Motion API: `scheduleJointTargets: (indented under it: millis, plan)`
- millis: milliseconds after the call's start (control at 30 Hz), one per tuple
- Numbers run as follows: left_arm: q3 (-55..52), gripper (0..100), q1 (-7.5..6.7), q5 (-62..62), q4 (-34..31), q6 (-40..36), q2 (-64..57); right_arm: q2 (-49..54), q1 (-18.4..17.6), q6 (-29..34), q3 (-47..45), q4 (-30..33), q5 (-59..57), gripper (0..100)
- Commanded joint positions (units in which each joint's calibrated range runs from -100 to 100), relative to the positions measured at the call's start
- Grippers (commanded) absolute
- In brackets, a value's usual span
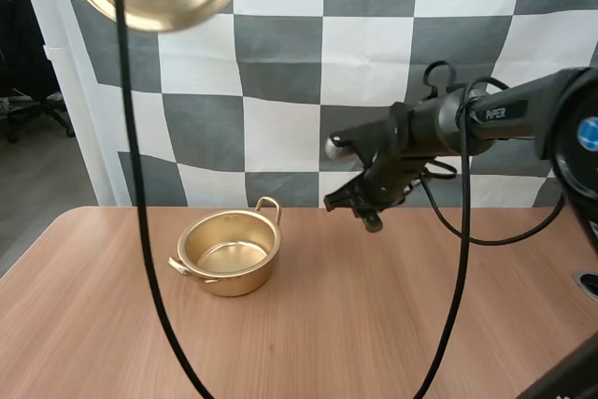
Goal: Open the pot, put the car inside, and close it
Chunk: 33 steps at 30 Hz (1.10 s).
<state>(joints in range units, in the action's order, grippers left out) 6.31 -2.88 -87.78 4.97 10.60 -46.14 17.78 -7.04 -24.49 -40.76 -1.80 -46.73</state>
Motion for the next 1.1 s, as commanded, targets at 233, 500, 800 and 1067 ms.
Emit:
scheduleJointTargets:
  millis: [233,500,800,1067]
  plan:
    - [14.06,0,0.00,-5.79,-0.03,-1.41,-3.75,5.72,-15.58,1.99,8.86,0.04,-5.50,0]
    - [21.61,0,0.00,-6.88,-0.03,-2.28,-3.75,-2.09,-18.11,2.07,12.00,-0.29,-3.30,0]
    - [23.12,0,0.00,-7.80,-0.03,-2.28,-3.61,-8.76,-20.66,2.07,12.41,-0.45,1.67,0]
    - [23.12,0,0.00,-7.80,-0.03,-2.62,-3.50,-15.53,-21.09,2.07,12.41,0.91,6.68,0]
